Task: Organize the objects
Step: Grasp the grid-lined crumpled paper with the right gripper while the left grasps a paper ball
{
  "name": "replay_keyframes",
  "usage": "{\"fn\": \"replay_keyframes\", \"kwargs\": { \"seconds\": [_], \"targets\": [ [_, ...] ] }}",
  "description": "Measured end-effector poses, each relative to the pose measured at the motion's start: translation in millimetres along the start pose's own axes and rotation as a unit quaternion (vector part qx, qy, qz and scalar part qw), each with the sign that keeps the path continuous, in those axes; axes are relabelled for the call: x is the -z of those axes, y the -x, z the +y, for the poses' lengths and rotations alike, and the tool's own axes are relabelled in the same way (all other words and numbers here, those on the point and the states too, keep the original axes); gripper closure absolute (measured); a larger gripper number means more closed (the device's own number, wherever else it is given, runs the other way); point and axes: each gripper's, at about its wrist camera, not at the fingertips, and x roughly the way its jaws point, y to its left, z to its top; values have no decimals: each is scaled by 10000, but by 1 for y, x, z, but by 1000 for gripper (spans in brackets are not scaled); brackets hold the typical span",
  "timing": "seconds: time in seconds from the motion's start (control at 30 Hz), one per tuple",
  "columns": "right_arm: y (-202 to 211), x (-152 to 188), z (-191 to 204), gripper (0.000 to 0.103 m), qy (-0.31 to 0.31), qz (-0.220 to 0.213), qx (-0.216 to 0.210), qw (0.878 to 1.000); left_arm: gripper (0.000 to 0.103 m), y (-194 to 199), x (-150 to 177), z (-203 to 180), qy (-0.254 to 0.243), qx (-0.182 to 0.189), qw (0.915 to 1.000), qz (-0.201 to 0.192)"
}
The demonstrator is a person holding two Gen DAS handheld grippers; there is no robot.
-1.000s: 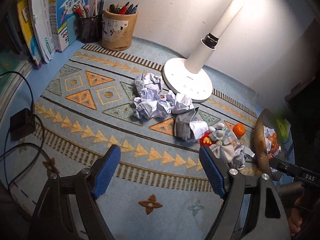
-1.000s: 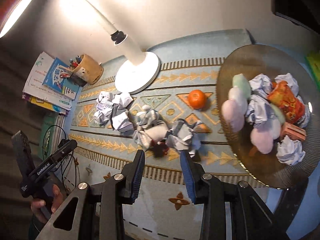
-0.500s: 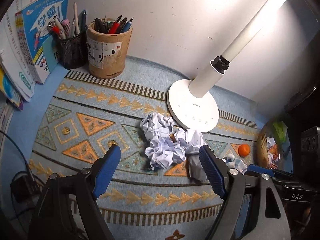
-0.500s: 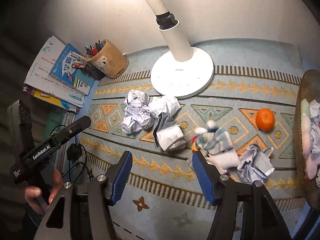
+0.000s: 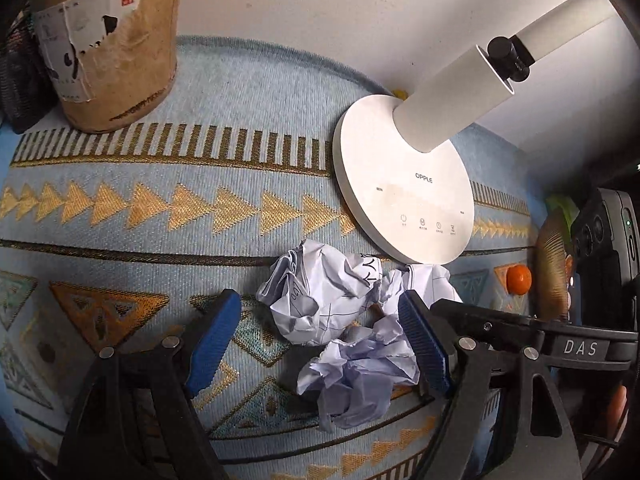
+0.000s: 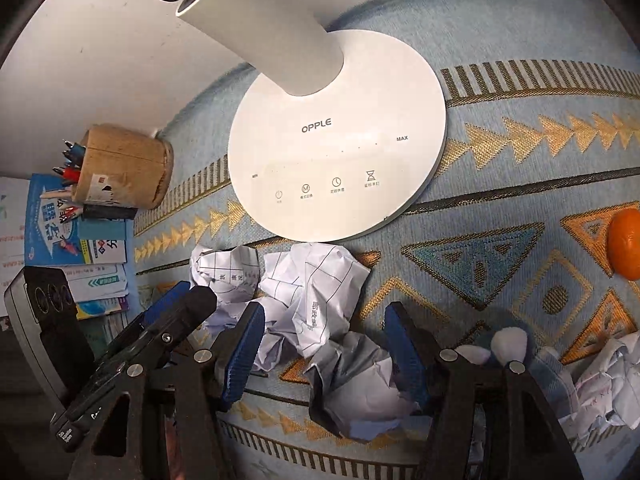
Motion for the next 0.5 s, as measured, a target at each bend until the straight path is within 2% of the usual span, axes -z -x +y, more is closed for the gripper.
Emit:
{"fn": "replay_keyframes", "kwargs": {
  "seconds": [0.17, 0.27, 0.3, 0.37, 0.47, 0.5],
  "targets": [
    [-12, -7, 3, 41, -49, -68, 228, 9997, 27, -4, 1, -1, -167, -80, 9997, -149],
    [-14, -11, 7, 42, 77, -92, 343, 9993, 36, -4, 1, -2, -296, -121, 9993, -191],
    [-15, -10, 9, 47, 119, -107, 363, 9992, 45, -3, 1, -3, -313, -13, 9993, -186],
    [-16, -8, 12, 56, 218, -133, 475, 9985, 52, -4, 3, -6, -313, 81, 9993, -181],
    [-15, -2, 13, 71, 284, -159, 422, 9986, 57, -4, 6, -12, -412, 33, 9988, -272],
    [-15, -1, 13, 72, 285, -148, 400, 9987, 58, -3, 7, -14, -432, 34, 9986, -309]
  ]
}}
